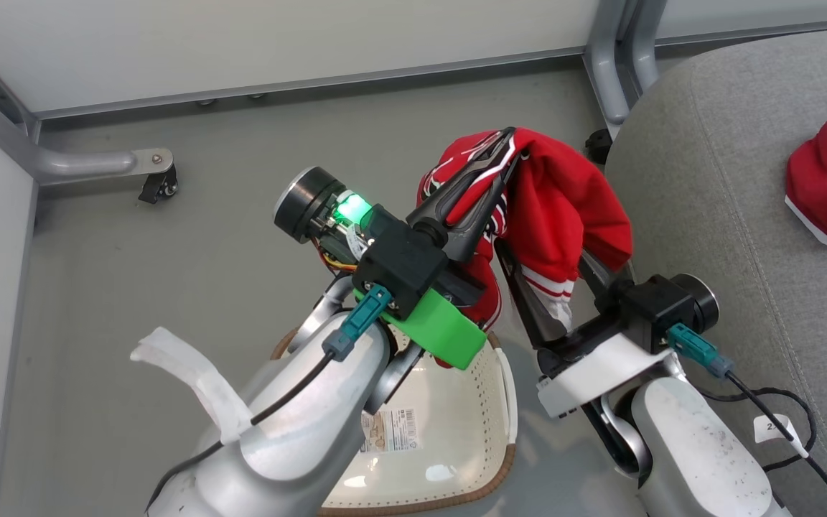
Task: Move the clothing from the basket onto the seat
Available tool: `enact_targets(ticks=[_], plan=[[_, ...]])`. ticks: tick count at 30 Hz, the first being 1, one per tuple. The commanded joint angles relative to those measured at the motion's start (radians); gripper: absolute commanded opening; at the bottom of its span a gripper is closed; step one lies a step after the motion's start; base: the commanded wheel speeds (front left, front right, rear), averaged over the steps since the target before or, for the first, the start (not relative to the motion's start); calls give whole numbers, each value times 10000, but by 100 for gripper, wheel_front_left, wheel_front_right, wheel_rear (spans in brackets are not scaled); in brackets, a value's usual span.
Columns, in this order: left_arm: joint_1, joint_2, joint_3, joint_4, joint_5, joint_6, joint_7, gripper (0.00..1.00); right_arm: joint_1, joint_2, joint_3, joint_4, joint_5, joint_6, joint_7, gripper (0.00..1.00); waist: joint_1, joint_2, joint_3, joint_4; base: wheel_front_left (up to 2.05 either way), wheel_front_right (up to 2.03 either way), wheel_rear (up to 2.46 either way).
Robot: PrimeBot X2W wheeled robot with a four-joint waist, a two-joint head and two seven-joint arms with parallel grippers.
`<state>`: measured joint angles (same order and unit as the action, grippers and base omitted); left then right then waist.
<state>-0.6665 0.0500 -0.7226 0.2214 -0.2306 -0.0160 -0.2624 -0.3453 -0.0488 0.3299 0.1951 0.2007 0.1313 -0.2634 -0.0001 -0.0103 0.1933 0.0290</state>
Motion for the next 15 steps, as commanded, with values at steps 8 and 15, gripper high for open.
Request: enact_targets(ticks=[8, 15], plan=[[219, 12, -151, 140, -134, 93, -34, 0, -226, -31, 39, -152, 157, -11, -19, 0, 1, 103, 55, 54, 0, 0, 0], [278, 12, -138, 239, -205, 39, -34, 0, -146, -30, -18, -501, 133, -11, -19, 0, 1, 103, 19, -13, 0, 0, 0]])
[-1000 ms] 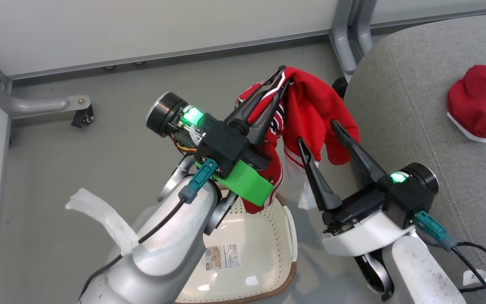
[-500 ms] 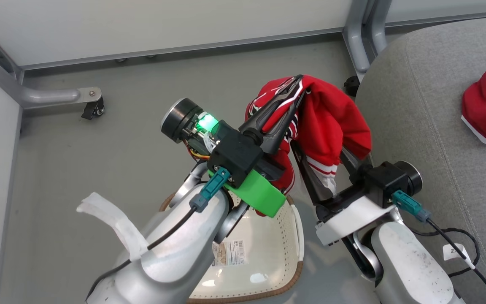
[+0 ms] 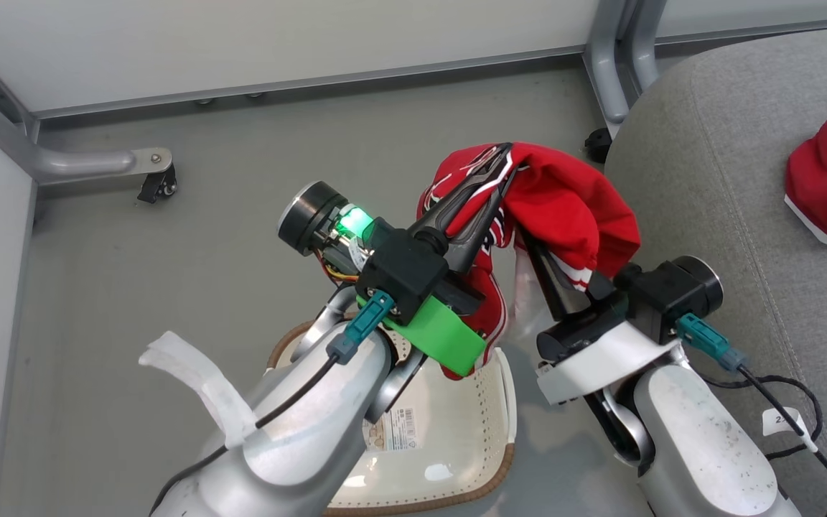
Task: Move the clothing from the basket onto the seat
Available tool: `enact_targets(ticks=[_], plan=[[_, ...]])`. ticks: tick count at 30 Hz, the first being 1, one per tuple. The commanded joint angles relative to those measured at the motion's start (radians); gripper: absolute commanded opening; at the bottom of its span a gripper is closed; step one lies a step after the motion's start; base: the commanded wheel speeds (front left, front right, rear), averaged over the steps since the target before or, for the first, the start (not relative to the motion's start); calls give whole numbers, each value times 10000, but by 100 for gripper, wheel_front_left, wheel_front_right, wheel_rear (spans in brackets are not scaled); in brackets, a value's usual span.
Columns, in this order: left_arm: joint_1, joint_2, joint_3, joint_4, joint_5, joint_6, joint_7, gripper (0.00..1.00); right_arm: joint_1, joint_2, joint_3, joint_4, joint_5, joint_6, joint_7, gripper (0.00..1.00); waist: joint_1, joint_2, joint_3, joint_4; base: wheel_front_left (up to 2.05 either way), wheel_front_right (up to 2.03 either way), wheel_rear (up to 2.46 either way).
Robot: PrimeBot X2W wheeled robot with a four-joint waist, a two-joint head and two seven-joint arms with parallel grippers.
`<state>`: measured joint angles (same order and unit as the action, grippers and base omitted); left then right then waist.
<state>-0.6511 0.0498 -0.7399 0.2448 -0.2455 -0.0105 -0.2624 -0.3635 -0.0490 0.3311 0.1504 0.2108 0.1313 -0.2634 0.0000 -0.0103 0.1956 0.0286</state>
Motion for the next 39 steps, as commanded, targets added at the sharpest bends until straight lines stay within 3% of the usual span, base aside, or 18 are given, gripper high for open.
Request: enact_targets(ticks=[1, 2, 3, 4, 24, 39], plan=[[151, 14, 82, -28, -84, 15, -34, 0, 52, -30, -57, -141, 49, -11, -21, 0, 0, 103, -7, -19, 0, 0, 0], [163, 14, 102, -65, -76, 49, -34, 6, 56, -30, -79, -219, 50, -11, -21, 0, 0, 103, -7, -27, 0, 0, 0], [185, 14, 111, -74, -43, 82, -34, 60, 58, -30, -110, -326, 34, -11, -21, 0, 0, 103, -10, -39, 0, 0, 0], [209, 14, 117, -78, -18, 93, -34, 100, 60, -30, -141, -396, 23, -11, -19, 0, 0, 103, -16, -47, 0, 0, 0], [912, 69, 350, -40, 354, -80, -34, 100, 361, -30, -1177, -1033, -372, -11, -20, 0, 0, 103, -141, -441, 0, 0, 0], [1118, 191, 330, 100, 634, -347, -33, 100, 622, -27, -2418, -1631, -613, -11, -20, 0, 0, 103, 162, -2146, 0, 0, 0]])
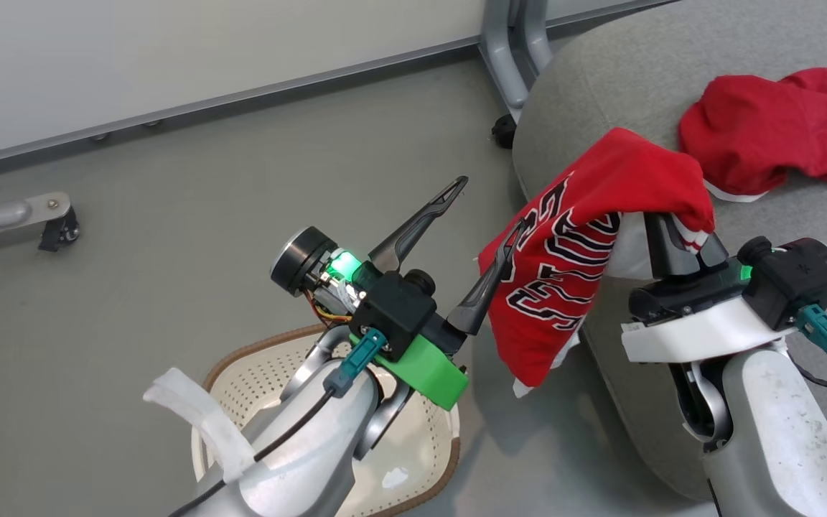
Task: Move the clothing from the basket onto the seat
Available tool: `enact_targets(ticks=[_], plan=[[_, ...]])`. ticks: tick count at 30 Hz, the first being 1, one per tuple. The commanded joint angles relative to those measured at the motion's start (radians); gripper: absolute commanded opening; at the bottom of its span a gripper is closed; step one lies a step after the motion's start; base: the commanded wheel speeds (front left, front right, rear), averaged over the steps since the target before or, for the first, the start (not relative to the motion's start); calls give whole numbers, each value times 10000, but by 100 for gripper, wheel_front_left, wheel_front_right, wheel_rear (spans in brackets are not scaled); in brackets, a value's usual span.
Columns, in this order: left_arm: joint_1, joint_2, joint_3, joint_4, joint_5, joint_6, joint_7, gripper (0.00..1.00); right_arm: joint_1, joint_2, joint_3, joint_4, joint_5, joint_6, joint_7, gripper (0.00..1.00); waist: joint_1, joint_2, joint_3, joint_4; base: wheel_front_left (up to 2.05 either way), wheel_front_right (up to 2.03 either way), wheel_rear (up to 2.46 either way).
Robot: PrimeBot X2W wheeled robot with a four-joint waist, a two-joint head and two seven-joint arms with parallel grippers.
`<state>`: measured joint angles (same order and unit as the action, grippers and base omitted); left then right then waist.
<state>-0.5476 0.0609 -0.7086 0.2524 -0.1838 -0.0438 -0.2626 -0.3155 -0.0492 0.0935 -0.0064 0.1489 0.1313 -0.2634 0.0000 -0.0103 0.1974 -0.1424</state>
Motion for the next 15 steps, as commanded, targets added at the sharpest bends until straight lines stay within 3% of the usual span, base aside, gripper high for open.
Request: enact_targets(ticks=[1, 15], plan=[[77, 97, 22, 38, 40, -34, -31, 100, 198, -26, -117, -108, 35, -11, -19, 0, 0, 103, 172, -584, 0, 0, 0], [40, 256, -38, 174, 212, -151, -29, 100, 1024, -22, -1150, -493, 129, -11, -20, 0, 0, 103, 417, -2005, 0, 0, 0]])
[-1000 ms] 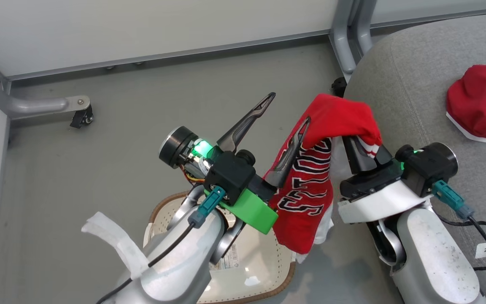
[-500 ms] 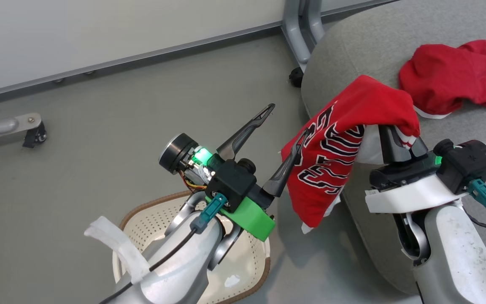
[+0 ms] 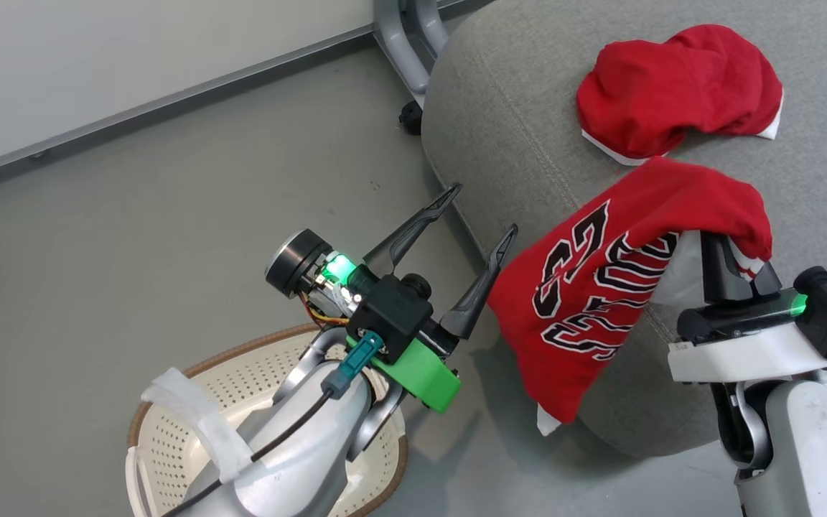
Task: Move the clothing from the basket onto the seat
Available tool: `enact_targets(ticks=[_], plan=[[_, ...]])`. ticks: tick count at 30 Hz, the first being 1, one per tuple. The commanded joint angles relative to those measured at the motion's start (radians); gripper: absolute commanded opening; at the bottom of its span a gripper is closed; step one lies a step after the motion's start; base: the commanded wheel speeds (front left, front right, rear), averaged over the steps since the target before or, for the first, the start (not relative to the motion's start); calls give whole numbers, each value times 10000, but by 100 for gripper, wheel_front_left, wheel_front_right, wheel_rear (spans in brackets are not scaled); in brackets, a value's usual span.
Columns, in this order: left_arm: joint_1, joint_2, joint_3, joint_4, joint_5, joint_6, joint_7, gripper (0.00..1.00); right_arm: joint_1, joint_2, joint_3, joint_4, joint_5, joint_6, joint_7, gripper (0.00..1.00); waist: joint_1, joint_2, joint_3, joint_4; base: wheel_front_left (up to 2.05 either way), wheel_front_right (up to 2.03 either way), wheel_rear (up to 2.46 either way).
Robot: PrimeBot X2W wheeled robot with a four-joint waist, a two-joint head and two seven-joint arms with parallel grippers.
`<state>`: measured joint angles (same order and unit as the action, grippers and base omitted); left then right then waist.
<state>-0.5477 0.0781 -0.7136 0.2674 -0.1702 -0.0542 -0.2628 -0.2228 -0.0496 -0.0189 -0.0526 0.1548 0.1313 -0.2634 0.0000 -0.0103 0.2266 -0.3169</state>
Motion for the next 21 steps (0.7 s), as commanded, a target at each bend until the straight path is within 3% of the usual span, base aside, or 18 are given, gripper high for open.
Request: enact_targets(ticks=[1, 10, 16, 21], plan=[[27, 85, -1, 31, 83, -65, -28, 100, 131, -19, -90, -24, 108, -11, -20, 0, 0, 103, 138, -289, 0, 0, 0], [-106, 118, -41, 77, 128, -101, -28, 100, -299, -19, -275, 24, 429, -11, -20, 0, 0, 103, 420, -391, 0, 0, 0], [-397, 197, -81, 119, 216, -115, -16, 100, -1867, -22, -580, -8, 61, -11, -20, 0, 0, 103, 1064, -352, 0, 0, 0], [-805, 281, -157, 70, 336, -162, 67, 100, -3549, -495, -1062, 129, -99, -12, -20, 0, 0, 103, 1850, -188, 0, 0, 0]])
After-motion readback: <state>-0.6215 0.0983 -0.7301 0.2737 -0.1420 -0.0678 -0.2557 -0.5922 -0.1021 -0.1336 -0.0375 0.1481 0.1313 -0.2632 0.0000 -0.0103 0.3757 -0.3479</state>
